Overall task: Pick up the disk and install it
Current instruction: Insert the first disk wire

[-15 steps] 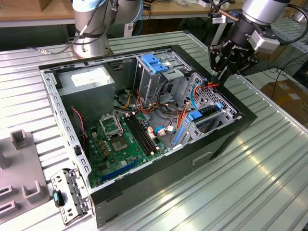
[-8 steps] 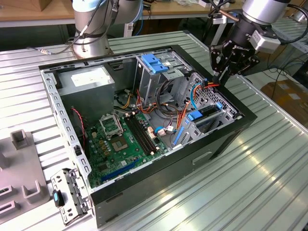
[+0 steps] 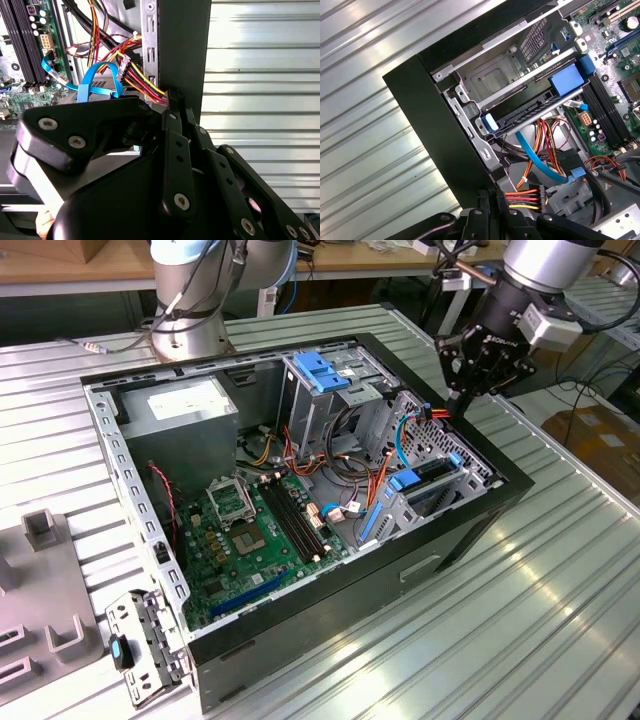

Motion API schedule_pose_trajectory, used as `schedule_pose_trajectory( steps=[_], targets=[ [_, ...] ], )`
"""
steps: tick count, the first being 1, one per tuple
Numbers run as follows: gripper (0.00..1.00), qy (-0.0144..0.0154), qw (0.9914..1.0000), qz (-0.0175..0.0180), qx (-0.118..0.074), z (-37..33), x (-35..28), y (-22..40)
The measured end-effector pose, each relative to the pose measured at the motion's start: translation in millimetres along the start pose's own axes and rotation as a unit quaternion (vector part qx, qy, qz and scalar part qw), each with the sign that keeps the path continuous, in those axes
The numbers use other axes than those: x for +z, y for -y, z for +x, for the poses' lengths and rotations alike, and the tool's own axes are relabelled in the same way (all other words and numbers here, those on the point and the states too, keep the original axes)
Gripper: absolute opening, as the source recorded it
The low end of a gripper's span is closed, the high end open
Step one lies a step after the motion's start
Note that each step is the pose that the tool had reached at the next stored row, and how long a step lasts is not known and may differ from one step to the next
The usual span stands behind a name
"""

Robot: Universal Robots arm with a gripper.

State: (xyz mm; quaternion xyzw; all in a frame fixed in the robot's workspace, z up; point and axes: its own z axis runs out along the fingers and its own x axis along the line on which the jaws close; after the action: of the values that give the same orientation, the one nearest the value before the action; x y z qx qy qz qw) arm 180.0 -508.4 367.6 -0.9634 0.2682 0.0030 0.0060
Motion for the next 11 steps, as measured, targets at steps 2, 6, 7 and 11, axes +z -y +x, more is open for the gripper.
schedule_pose_trajectory(
  steps=[2,6,7,11],
  targets=[
    [0.17,0.0001,1.0,0.0001,0.0,0.1,-0.2,0.0],
    [0.17,-0.0001,1.0,-0.0002,0.0,-1.1,-0.5,-0.5],
    [0.17,0.0,1.0,0.0,0.0,-3.3,-0.3,-2.0],
    [0.17,0.0,1.0,0.0,0.0,-8.6,-0.3,-5.3]
  ],
)
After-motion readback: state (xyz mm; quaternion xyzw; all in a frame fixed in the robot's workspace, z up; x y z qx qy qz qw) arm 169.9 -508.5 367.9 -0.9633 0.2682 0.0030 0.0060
